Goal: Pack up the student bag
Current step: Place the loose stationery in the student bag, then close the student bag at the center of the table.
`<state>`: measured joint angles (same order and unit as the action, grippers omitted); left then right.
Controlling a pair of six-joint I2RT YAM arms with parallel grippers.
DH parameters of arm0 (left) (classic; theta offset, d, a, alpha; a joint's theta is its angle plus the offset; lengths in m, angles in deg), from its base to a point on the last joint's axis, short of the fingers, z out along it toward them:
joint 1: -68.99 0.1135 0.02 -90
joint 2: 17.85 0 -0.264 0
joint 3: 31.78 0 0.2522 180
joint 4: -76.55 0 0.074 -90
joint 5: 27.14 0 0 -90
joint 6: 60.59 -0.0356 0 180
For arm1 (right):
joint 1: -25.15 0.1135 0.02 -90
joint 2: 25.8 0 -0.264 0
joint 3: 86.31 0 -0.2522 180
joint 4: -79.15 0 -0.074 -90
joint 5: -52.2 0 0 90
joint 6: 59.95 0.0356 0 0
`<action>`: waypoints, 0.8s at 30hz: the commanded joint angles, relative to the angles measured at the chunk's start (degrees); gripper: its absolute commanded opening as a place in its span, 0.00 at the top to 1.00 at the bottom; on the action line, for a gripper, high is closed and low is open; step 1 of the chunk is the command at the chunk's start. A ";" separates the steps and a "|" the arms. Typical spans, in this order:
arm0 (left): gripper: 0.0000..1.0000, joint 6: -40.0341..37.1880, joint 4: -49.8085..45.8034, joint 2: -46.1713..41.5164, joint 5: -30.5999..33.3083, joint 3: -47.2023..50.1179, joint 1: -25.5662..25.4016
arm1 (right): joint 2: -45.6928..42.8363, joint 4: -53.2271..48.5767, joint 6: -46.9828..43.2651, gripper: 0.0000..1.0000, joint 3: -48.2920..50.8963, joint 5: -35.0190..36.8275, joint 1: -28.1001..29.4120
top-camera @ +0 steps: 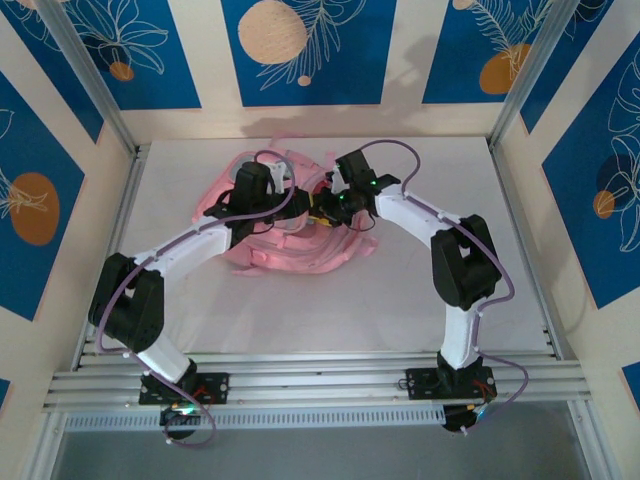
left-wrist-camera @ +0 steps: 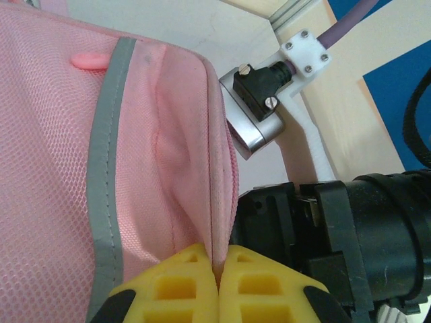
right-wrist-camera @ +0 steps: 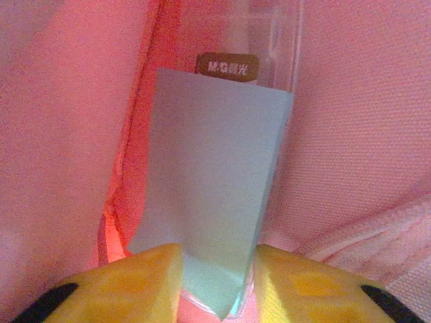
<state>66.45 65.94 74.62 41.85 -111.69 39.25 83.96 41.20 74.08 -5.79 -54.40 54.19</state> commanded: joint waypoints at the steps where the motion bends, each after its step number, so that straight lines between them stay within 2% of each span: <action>1: 1.00 0.32 5.43 0.39 -7.02 -2.19 -1.99 | -1.23 5.68 -1.08 0.62 0.15 -7.01 0.24; 6: 1.00 0.34 5.77 0.72 -6.75 -2.18 -1.97 | -1.89 3.84 -2.13 0.60 1.87 -5.29 -1.23; 10: 0.98 -1.17 3.29 0.54 -4.71 -2.62 -1.99 | -4.38 -2.25 -5.78 0.48 2.80 -0.22 -2.58; 16: 0.93 -1.91 1.67 1.77 -2.69 -2.27 -1.98 | -10.45 -9.89 -10.06 0.39 5.84 2.10 -4.60; 18: 0.86 -1.41 1.82 2.20 -2.99 -2.23 -1.95 | -12.30 -12.30 -10.93 0.38 6.74 3.49 -4.52; 22: 0.57 -0.93 1.24 1.93 -3.64 -1.56 -1.90 | -16.21 -13.28 -9.78 0.37 10.30 4.84 -3.31; 24: 0.47 -0.74 1.40 0.59 -3.10 -0.16 -1.63 | -17.65 -13.04 -8.23 0.37 11.55 6.38 -1.52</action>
<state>65.84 65.70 76.69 39.94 -111.72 37.85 68.48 31.13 65.43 3.79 -49.94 50.65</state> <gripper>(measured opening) 0.500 0.631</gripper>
